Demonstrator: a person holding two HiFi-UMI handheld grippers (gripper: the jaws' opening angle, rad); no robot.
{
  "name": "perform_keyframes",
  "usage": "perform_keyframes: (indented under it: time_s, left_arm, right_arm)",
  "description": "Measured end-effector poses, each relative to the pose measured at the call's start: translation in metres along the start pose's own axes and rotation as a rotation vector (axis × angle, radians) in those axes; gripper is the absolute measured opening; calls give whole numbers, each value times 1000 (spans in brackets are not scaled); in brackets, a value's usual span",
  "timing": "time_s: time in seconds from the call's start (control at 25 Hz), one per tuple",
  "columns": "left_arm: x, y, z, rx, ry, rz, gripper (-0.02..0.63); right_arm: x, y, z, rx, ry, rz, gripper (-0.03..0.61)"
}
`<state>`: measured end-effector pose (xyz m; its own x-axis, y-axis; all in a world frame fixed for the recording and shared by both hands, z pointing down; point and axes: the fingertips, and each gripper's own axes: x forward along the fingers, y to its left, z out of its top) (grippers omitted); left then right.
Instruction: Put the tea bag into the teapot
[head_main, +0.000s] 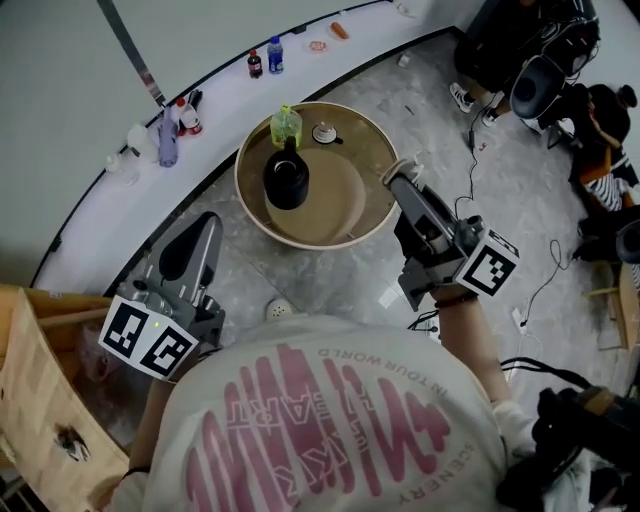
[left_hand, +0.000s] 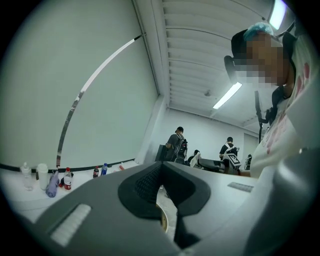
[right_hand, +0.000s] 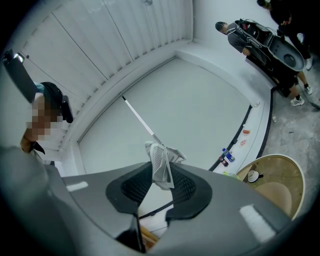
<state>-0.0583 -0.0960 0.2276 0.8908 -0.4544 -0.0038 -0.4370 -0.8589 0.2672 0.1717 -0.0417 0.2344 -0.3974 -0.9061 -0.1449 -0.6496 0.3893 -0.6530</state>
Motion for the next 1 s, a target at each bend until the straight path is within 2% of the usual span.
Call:
perform_keyframes:
  time_s: [0.24, 0.48, 0.76, 1.0]
  left_arm:
    - [14, 29, -2, -19, 57, -119, 17]
    - [27, 44, -4, -51, 56, -160, 17]
    - [36, 57, -21, -95, 89, -170, 17]
    - [37, 82, -35, -123, 122, -105, 17]
  right_arm:
    - [32, 8, 0, -25, -45, -42, 89]
    - [36, 8, -1, -33, -52, -93, 89]
    - [44, -11, -20, 14, -18, -145, 90]
    - [65, -44, -38, 77, 30, -151, 89]
